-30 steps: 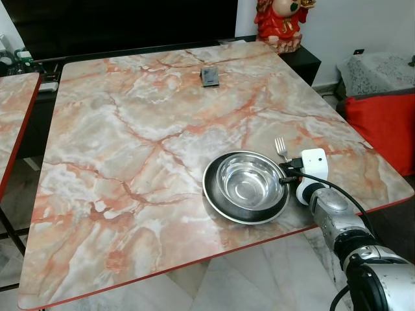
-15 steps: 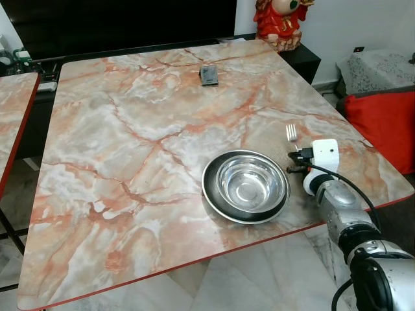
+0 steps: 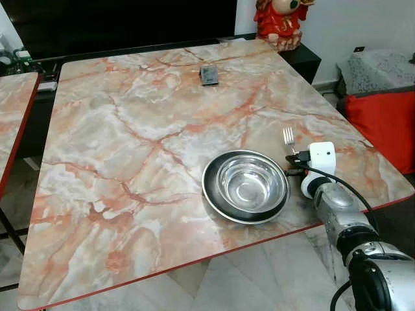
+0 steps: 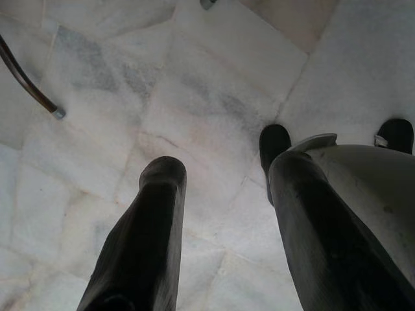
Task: Setting the table
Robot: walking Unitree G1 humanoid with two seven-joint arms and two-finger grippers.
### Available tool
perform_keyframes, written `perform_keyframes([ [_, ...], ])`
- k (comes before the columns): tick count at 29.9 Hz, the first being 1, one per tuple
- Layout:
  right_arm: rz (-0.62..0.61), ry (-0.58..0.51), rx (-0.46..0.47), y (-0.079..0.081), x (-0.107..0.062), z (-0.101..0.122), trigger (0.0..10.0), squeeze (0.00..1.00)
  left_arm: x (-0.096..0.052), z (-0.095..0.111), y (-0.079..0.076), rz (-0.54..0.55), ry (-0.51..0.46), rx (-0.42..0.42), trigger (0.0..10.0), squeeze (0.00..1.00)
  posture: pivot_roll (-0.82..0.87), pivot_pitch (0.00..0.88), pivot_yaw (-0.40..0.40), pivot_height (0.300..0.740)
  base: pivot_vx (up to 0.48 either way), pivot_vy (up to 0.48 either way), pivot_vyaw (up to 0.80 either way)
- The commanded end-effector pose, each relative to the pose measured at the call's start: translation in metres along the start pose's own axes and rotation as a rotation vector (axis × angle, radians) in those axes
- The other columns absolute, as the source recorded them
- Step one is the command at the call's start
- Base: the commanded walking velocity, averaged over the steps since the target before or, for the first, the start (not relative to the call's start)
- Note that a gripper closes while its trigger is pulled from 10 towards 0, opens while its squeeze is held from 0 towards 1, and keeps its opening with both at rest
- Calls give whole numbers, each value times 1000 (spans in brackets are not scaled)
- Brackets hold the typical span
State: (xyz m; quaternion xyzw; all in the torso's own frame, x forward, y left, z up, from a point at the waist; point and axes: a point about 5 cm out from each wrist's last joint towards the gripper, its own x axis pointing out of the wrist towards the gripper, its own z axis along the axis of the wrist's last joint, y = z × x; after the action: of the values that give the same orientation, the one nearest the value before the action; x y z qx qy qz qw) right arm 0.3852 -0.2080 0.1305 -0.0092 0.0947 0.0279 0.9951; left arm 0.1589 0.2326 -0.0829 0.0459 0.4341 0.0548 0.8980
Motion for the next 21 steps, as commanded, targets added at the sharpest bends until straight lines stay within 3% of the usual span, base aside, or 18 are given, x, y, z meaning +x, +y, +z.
perform_keyframes([
  [1,5,36,3,1,-1,-8,10000,31,-3,-11,3,3,39,20,10000,0,34,167,5,740,0,0,0],
  [7,6,43,5,1,-2,-11,10000,133,-3,-12,4,1,41,24,10000,0,34,168,6,740,0,0,0],
  [8,6,43,6,1,-2,-11,10000,267,-4,-12,4,1,42,26,10000,0,33,168,6,740,0,0,0],
  [12,6,43,8,1,-2,-11,10000,278,-4,-13,4,0,44,28,10000,0,33,168,6,740,0,0,0],
  [14,8,48,5,1,-2,-12,10000,349,-4,-13,4,1,45,29,10000,0,34,170,6,740,0,0,0],
  [21,16,57,1,3,-2,-14,10000,318,-4,-14,3,-1,46,34,10000,0,34,171,5,740,0,0,0],
])
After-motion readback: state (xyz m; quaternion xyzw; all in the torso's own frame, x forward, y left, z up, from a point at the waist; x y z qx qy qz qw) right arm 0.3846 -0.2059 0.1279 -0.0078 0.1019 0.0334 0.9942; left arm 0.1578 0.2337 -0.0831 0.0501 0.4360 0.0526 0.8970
